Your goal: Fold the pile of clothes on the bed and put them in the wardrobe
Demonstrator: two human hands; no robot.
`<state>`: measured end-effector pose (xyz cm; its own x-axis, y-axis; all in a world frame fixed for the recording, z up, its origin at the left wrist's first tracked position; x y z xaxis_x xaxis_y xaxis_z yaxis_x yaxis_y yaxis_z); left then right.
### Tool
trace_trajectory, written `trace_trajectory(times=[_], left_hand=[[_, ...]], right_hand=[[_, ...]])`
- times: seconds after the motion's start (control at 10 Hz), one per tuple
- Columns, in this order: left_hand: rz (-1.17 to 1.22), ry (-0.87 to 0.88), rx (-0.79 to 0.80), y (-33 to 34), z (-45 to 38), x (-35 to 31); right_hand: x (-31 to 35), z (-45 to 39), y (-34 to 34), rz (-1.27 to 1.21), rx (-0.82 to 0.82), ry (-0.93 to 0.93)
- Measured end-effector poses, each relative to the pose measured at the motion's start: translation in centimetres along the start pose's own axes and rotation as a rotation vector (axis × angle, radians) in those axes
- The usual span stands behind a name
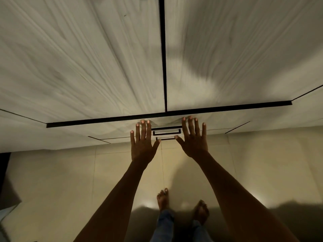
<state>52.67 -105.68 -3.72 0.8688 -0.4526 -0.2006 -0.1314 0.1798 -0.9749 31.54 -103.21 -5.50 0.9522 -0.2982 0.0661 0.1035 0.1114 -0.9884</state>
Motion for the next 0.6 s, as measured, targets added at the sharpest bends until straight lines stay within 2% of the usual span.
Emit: trace_trajectory(times=[0.4, 0.6], left_hand=[[-0.039, 0.023, 0.039, 0.1, -1.4, 1.0], [0.088, 0.083, 0.002, -1.5, 0.6, 0.2]], right_hand=[[0.3, -1.4, -0.5, 0.003, -0.030, -0.004], [0.5, 0.9, -1.7, -0.048, -0.009, -0.053]])
Point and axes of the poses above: each hand's wrist, its own z-axis away from the middle knuckle, its own y-axis out of the palm, x = y × z, the point moved 9 cm from there along -z, towards the middle knuckle, and after that the axes turned 15 degrees about y, right-handed, at the moved point
